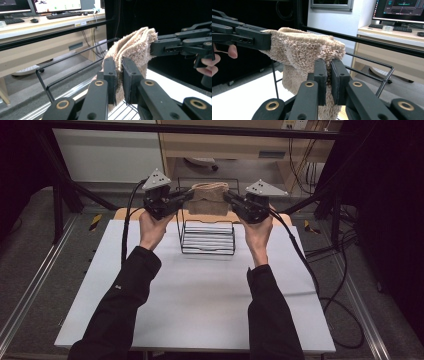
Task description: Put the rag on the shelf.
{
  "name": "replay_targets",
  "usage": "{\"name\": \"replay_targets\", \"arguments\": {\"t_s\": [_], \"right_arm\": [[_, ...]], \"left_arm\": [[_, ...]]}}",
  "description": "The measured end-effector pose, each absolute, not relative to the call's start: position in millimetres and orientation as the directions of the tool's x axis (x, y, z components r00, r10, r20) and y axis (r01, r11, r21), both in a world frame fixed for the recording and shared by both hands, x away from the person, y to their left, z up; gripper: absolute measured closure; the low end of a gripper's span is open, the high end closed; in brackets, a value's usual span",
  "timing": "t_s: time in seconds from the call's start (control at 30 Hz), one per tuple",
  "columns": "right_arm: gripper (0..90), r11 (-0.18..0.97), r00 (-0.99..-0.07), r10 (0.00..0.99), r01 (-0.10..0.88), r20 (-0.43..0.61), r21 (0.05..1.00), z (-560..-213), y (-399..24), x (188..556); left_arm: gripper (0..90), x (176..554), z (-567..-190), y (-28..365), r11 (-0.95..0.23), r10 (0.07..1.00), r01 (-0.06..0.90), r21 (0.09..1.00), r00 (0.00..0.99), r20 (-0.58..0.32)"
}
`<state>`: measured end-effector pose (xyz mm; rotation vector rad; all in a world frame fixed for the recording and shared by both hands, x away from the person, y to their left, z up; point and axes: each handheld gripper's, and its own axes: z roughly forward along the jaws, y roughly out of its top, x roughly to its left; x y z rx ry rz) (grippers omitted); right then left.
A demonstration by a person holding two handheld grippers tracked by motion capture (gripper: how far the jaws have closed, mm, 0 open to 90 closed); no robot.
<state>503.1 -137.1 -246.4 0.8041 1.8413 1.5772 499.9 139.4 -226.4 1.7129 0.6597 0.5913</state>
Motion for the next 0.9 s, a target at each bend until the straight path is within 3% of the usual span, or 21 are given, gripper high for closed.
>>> {"name": "replay_targets", "arguments": {"t_s": [0.33,0.57,0.9], "right_arm": [[74.4,0.132,-0.677,0.735,0.096,-0.032,0.987,-243.1,-140.6,504.0],[86.3,0.145,-0.670,0.741,0.093,-0.046,0.985,-243.7,-140.2,503.5],[87.4,0.197,-0.681,0.727,0.083,-0.089,0.977,-246.2,-139.4,496.8]], "left_arm": [[81.4,497.5,-231.5,139.0,-0.200,0.692,0.144,0.969,0.721,0.036],[81.2,497.0,-231.9,138.9,-0.209,0.689,0.146,0.967,0.724,0.039],[70.0,491.9,-222.9,143.5,-0.216,0.711,0.153,0.964,0.701,0.048]]}}
